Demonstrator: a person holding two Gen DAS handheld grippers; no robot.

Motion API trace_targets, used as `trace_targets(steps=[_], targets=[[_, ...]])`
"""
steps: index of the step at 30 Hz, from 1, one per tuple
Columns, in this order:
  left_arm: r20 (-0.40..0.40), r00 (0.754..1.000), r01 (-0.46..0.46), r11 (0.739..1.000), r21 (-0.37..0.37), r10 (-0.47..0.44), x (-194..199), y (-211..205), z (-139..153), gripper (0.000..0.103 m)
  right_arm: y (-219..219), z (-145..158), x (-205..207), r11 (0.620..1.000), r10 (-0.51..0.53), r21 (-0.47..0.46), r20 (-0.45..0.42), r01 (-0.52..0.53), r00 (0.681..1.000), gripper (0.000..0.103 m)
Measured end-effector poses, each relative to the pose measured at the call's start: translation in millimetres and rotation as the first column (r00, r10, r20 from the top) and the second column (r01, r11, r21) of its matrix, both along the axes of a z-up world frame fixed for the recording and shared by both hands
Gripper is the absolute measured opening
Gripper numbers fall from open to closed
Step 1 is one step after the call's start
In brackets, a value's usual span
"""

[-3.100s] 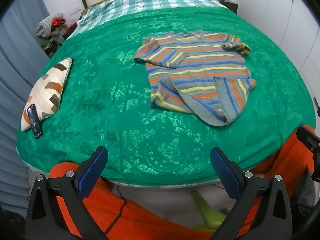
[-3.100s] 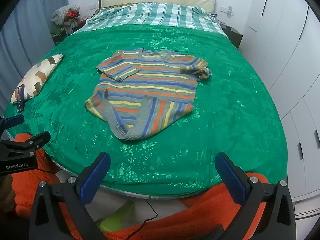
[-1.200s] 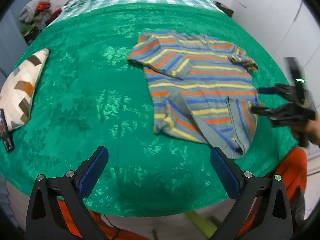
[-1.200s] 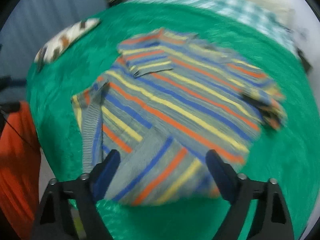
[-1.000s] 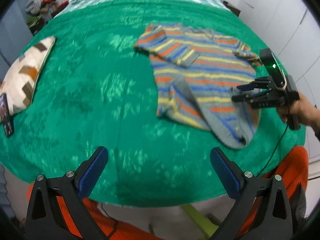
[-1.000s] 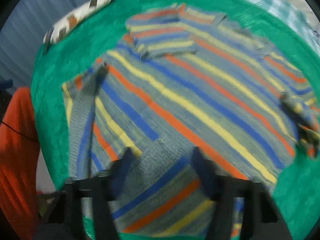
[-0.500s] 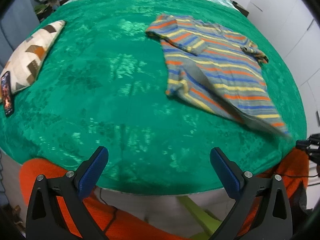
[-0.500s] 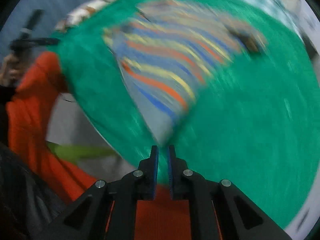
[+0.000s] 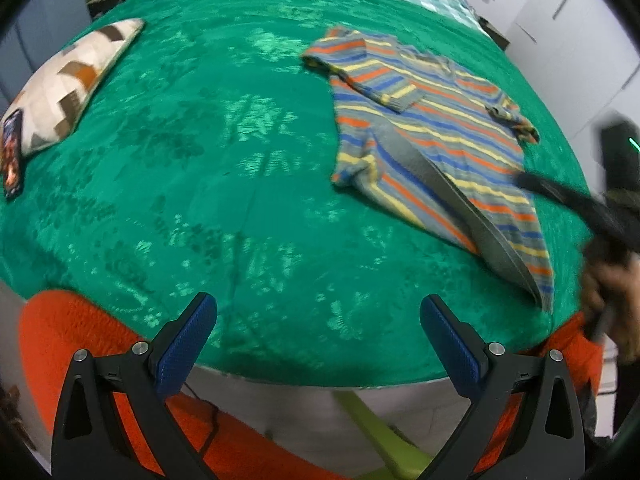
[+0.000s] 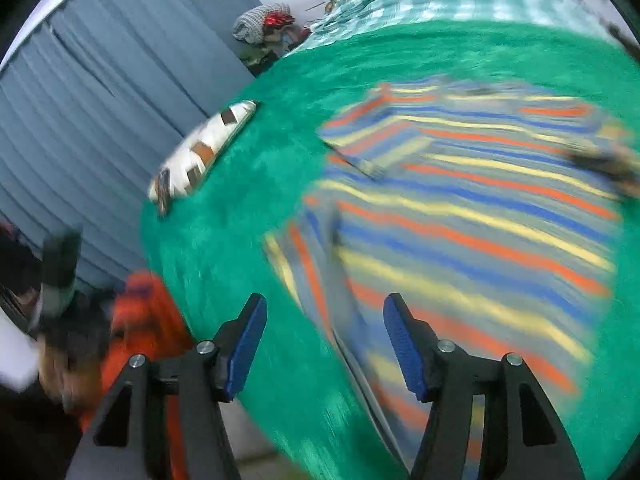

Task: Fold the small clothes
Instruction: 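Grasp the striped sweater hem with both grippers and pull it straight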

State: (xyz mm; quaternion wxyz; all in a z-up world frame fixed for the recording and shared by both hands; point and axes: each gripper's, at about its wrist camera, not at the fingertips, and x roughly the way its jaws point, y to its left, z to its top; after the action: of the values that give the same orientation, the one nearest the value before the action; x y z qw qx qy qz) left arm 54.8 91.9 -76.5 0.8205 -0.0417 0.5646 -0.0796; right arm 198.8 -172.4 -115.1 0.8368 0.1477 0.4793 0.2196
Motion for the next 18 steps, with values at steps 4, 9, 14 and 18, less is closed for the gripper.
trace_targets(steps=[4,9,14,18], targets=[[0.009,0.998,-0.069,0.998,-0.008,0.07,-10,25,1,0.102,50,-62,65,0.999,0.023,-0.03,-0.134,-0.027,0.991,0.046],[0.011,0.989,-0.144,0.989,-0.03,0.144,-17,53,-9,0.102,124,-63,0,0.916,0.395,-0.018,-0.114,-0.4,0.911,0.024],[-0.044,0.99,-0.137,0.987,-0.088,0.133,1,49,-31,0.102,162,-60,-116,0.779,0.603,-0.091,-0.164,-0.621,0.781,0.058],[-0.097,0.994,-0.059,0.987,-0.149,0.045,20,22,-54,0.102,97,-43,-138,0.911,0.395,-0.057,-0.166,-0.409,0.903,0.058]])
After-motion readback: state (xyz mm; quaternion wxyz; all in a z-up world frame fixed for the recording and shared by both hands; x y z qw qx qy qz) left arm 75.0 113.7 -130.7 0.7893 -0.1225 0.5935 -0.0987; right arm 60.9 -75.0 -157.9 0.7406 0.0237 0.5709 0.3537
